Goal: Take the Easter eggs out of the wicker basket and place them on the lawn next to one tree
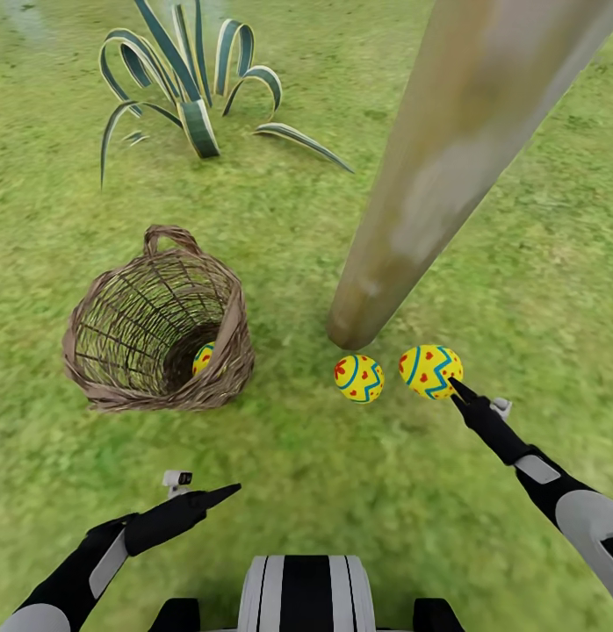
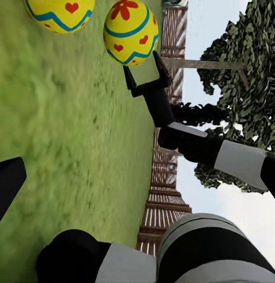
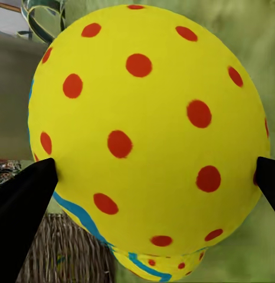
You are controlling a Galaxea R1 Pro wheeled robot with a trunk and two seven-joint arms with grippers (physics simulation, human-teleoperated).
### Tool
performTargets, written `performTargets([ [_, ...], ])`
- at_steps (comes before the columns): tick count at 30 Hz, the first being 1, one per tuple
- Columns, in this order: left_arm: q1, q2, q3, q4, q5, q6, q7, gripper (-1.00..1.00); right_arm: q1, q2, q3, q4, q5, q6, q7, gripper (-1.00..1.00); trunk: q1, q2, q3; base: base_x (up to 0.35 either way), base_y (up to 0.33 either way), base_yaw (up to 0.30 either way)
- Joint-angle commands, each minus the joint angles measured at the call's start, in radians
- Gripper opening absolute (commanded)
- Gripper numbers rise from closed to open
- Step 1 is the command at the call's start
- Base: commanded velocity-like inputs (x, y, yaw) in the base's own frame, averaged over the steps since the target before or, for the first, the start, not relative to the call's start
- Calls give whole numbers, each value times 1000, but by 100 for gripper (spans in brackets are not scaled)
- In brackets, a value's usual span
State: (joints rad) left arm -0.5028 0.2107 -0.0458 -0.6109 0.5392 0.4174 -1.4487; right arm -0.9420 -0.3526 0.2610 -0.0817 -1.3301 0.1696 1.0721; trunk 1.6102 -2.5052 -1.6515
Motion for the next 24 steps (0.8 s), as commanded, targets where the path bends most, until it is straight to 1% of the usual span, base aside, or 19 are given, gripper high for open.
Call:
performTargets([
  [1, 0, 1, -5, 0, 7, 11, 1, 100, 0, 0, 1, 0, -11, 10, 4, -100, 0, 0, -1, 239, 0, 0],
  [3, 0, 1, -5, 0, 7, 11, 3, 100, 0, 0, -3, 0, -11, 10, 4, -100, 0, 0, -1, 191, 0, 0],
  [9, 0, 1, -5, 0, 7, 11, 4, 100, 0, -2, -5, 0, -11, 10, 6, -100, 0, 0, -1, 15, 0, 0],
  [12, 0, 1, -5, 1, 7, 11, 38, 100, 0, -1, -4, 0, -11, 10, 6, -100, 0, 0, -1, 166, 0, 0],
  [17, 0, 1, -4, 1, 8, 11, 42, 100, 0, 0, -3, 0, -11, 10, 6, -100, 0, 0, -1, 34, 0, 0],
  [24, 0, 1, -5, 0, 7, 11, 42, 100, -1, 0, -3, 0, -10, 8, 6, -100, 3, -2, -28, 0, 0, 0],
])
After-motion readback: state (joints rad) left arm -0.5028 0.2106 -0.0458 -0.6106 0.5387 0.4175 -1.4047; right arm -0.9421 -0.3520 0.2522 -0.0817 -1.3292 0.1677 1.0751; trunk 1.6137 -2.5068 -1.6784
